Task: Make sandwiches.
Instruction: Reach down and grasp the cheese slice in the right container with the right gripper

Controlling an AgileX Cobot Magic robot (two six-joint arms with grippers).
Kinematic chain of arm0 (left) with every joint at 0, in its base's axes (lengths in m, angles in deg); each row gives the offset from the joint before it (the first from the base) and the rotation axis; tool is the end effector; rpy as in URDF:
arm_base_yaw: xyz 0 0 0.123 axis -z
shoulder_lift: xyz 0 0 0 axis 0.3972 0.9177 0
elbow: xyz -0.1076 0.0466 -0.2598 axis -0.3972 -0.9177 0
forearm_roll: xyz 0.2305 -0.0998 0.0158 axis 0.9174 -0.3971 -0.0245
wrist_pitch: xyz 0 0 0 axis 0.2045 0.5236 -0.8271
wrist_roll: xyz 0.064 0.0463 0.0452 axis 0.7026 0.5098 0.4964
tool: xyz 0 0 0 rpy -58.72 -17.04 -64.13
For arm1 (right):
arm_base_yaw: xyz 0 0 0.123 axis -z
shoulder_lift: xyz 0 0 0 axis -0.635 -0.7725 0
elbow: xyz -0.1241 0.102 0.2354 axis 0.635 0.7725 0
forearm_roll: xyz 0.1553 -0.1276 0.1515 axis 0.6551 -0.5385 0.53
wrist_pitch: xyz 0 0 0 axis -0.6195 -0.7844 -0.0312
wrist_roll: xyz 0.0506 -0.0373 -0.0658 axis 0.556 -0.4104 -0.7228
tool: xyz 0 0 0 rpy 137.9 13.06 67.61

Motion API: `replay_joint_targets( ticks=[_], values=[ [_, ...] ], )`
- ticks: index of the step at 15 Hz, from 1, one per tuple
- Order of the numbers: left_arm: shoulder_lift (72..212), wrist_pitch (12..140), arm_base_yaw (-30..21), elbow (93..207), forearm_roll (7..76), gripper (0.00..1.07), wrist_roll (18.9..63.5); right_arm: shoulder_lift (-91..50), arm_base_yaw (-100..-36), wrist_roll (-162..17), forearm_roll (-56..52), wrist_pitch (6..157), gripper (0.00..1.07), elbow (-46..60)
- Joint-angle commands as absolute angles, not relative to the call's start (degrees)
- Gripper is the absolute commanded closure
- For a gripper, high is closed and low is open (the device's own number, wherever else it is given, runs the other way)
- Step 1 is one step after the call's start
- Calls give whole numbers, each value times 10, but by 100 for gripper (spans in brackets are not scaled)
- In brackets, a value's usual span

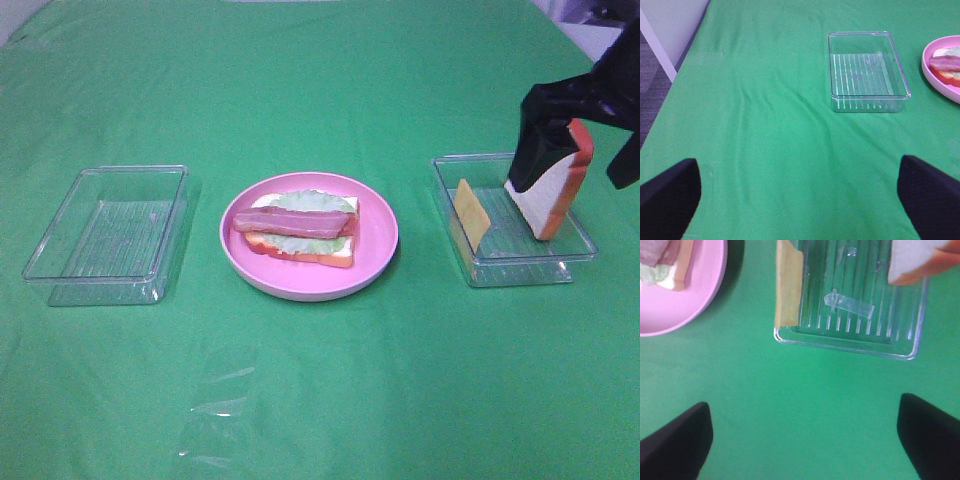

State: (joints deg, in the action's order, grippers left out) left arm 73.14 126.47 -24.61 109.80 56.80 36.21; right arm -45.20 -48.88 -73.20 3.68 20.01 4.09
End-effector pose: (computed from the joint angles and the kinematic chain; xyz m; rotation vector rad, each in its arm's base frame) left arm -0.0093 0.0011 0.2816 -0.0440 2.0359 0.0204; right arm 0.3168 0.0608 0.2615 -0.3000 2.8753 0.1486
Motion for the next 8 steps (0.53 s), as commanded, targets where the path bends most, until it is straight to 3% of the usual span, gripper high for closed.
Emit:
replay_joint_targets(
  ticks=[1, 8],
  values=[
    [730, 1262, -241, 1096, 568, 7, 358, -496, -530, -669, -7, 205, 12, 11],
    [730, 1262, -241, 1096, 568, 7, 358, -618, -543, -627, -7, 281, 12, -38]
  ],
)
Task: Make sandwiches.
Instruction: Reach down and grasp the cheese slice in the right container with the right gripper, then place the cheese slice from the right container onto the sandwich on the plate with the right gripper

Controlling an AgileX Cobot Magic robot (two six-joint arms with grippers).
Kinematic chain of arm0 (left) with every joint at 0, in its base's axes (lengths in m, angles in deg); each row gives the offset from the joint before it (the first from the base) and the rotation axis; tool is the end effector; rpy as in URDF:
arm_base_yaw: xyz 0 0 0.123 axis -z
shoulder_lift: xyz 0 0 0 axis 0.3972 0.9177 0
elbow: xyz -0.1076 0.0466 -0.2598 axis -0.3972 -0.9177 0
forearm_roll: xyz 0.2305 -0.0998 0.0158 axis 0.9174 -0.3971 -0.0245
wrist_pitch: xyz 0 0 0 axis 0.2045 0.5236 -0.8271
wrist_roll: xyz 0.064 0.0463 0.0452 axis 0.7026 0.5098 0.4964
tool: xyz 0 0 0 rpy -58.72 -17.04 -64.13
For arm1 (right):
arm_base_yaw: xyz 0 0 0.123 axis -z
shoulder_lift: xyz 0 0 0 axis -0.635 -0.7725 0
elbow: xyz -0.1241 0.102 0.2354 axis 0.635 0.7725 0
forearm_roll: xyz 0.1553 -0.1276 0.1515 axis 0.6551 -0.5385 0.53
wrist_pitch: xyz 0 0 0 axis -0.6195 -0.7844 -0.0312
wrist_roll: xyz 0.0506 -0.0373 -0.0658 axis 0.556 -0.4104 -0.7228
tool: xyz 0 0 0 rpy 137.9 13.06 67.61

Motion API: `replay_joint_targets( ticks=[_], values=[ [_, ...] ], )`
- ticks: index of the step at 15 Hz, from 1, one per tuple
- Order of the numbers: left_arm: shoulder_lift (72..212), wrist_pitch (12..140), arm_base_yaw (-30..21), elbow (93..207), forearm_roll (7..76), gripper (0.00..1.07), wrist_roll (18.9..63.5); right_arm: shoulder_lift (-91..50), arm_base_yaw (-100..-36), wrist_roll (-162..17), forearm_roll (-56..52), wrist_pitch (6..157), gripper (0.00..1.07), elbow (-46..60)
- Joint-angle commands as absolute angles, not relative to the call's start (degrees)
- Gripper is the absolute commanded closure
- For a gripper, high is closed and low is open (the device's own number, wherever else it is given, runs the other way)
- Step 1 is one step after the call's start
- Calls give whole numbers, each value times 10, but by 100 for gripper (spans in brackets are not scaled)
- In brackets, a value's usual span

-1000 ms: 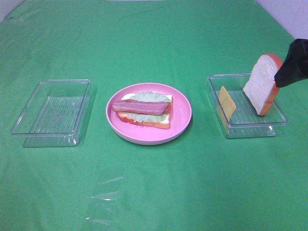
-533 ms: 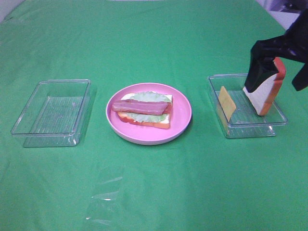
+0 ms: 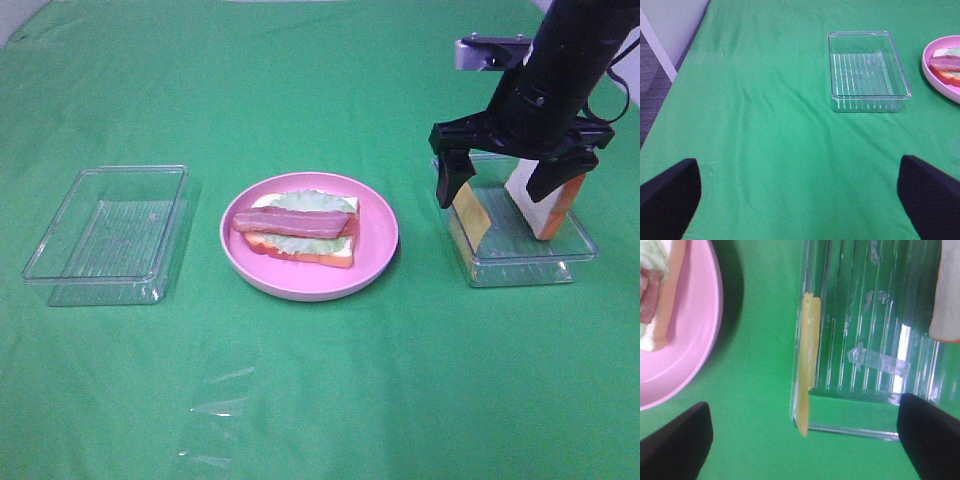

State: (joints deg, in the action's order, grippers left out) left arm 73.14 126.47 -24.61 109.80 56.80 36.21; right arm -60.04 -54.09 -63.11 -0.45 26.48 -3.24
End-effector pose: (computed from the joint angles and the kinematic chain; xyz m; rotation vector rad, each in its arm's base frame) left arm -0.0093 0.0011 0.2816 -0.0440 2.0359 0.0204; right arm 0.3686 0.0987 0.2060 -0.2181 2.9068 0.0946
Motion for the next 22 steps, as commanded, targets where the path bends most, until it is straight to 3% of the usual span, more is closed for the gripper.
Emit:
replay_joint_targets(
  ticks=[1, 9, 11, 13, 14, 16, 17, 22],
  values=[
    [730, 1262, -241, 1096, 568, 7, 358, -630, -543, -627, -7, 293, 12, -38],
    [730, 1262, -241, 1096, 568, 7, 358, -675, -543, -635, -11, 319, 17, -38],
    [730, 1262, -241, 1096, 568, 7, 358, -675, -543, -635, -13, 319, 34, -38],
    [730, 1262, -241, 1096, 568, 7, 358, -675, -543, -633, -14, 323, 62, -38],
    [730, 1262, -241, 1096, 568, 7, 358, -675, -543, -633, -14, 323, 69, -38],
    [730, 1262, -241, 1096, 568, 7, 358, -675, -543, -633, -21, 324, 99, -38],
    [730, 1262, -241, 1096, 568, 7, 358, -675, -543, -634, -27, 324, 107, -38],
    [730, 1262, -241, 1096, 568, 7, 358, -674, -543, -657, -26, 293, 107, -38]
  ],
)
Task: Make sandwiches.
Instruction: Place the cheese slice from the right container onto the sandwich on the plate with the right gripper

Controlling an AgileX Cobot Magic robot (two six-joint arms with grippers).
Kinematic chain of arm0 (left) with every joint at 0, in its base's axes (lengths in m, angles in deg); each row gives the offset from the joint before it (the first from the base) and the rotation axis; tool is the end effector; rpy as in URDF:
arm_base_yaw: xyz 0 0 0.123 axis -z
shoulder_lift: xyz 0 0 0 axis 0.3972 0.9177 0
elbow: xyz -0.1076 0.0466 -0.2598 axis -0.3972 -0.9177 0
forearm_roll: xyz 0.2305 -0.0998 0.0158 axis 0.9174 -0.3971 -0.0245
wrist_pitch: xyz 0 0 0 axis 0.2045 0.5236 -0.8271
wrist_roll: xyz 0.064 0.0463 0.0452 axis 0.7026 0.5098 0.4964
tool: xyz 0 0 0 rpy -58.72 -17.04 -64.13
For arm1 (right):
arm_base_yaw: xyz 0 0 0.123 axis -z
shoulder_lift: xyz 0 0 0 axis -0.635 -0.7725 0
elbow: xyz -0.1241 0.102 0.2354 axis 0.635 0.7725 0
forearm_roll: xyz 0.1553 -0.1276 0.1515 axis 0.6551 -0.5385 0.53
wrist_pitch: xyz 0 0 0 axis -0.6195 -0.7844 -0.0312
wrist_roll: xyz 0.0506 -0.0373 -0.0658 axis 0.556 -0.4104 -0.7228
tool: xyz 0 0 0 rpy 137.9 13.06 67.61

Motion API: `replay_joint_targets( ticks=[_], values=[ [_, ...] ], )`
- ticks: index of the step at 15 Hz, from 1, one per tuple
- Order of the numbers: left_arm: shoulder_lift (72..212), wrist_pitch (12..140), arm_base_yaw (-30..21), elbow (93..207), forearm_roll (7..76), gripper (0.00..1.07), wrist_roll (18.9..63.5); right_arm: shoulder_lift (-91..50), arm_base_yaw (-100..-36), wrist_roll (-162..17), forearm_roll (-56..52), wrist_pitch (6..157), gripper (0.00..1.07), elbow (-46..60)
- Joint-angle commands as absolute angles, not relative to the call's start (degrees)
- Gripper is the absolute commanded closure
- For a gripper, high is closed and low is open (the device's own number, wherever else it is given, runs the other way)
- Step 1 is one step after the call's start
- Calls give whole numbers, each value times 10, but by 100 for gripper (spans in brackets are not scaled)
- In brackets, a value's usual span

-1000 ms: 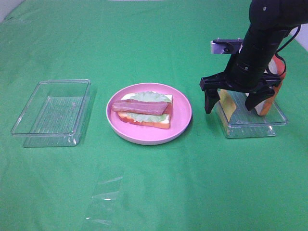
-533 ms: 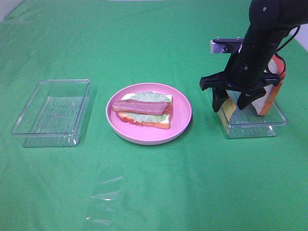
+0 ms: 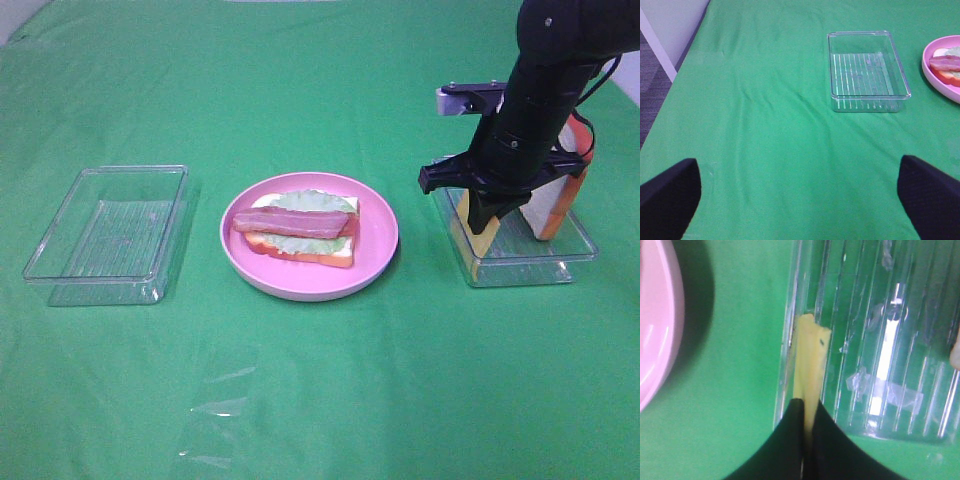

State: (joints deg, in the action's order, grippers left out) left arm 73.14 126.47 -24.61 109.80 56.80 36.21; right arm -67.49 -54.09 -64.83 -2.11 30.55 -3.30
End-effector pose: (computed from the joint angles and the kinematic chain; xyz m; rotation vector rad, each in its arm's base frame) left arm -0.0093 0.0011 0.2816 -0.0440 2.0359 0.0204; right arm 0.3828 0.1003 0.1569 -0.2890 2.9544 0.0411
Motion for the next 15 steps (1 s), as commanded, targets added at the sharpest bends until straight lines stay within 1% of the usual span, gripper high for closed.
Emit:
replay_joint_targets(
  ticks=[1, 7, 12, 15],
  values=[
    [730, 1262, -241, 1096, 568, 7, 358, -670, -543, -657, -25, 283, 107, -40],
    [730, 1262, -241, 1096, 568, 7, 358, -558, -543, -664, -17, 275, 107, -40],
    [730, 1262, -241, 1096, 568, 7, 358, -498, -543, -664, 27, 265, 107, -40],
    [730, 1262, -241, 1096, 568, 7, 358, -509, -543, -670, 137, 293, 107, -40]
  ],
)
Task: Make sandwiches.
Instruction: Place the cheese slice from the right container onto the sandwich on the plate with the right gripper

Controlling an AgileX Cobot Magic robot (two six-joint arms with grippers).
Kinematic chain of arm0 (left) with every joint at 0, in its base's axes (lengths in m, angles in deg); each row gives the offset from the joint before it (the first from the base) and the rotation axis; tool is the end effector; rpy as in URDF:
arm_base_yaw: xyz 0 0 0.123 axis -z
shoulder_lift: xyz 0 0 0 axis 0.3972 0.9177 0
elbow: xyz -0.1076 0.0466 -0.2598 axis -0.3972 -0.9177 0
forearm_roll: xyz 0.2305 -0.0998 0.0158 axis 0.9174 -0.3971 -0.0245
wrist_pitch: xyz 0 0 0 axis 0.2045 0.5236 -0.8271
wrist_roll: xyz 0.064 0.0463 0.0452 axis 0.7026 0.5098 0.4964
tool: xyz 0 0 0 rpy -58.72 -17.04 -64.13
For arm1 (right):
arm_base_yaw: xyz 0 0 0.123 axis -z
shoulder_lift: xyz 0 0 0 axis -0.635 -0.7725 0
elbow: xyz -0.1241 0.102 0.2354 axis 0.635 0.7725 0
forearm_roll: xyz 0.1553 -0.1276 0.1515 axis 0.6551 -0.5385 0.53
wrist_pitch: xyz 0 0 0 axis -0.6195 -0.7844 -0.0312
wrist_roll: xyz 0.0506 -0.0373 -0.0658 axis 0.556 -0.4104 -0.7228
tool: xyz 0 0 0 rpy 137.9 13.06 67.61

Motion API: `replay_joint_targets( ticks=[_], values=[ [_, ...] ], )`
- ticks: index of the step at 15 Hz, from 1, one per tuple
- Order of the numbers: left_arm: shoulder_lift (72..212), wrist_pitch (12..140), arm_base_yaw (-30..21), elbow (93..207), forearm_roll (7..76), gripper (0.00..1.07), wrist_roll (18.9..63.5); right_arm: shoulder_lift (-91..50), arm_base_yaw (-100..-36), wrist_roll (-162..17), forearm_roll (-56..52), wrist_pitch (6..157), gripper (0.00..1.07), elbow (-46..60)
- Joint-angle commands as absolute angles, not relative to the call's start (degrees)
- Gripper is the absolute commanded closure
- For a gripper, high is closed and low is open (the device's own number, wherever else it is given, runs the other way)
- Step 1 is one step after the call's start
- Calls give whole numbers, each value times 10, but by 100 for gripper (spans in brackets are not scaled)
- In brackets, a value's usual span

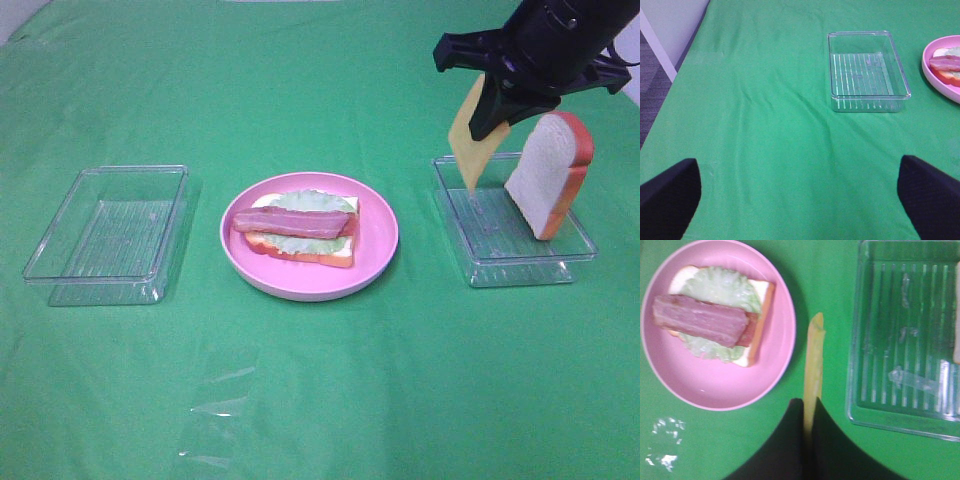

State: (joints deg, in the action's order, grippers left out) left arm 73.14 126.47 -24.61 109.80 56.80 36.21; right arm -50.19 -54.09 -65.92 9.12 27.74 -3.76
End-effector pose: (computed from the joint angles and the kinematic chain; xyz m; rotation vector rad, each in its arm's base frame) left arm -0.0093 0.0011 0.2816 -0.0440 2.0359 0.0204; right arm 0.3496 0.1058 0.2747 -0.1671 2.7140 0.3305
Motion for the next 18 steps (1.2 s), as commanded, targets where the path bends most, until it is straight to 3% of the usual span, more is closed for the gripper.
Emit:
replay_joint_targets(
  ticks=[1, 6, 7, 10, 14, 18],
  values=[
    [730, 1262, -241, 1096, 568, 7, 358, -515, -543, -683, 174, 304, 107, -40],
    [730, 1262, -241, 1096, 568, 7, 358, -563, -623, -711, 241, 389, 107, -44],
    [730, 1262, -241, 1096, 568, 7, 358, -607, -665, -710, 267, 425, 107, -66],
    [730, 1262, -241, 1096, 568, 7, 358, -674, -697, -711, 292, 440, 107, -117],
    [730, 1262, -241, 1096, 568, 7, 358, -740, -701, -703, 293, 436, 107, -164],
    [730, 1262, -241, 1096, 568, 7, 358, -777, -701, -679, 221, 446, 107, -167]
  ],
)
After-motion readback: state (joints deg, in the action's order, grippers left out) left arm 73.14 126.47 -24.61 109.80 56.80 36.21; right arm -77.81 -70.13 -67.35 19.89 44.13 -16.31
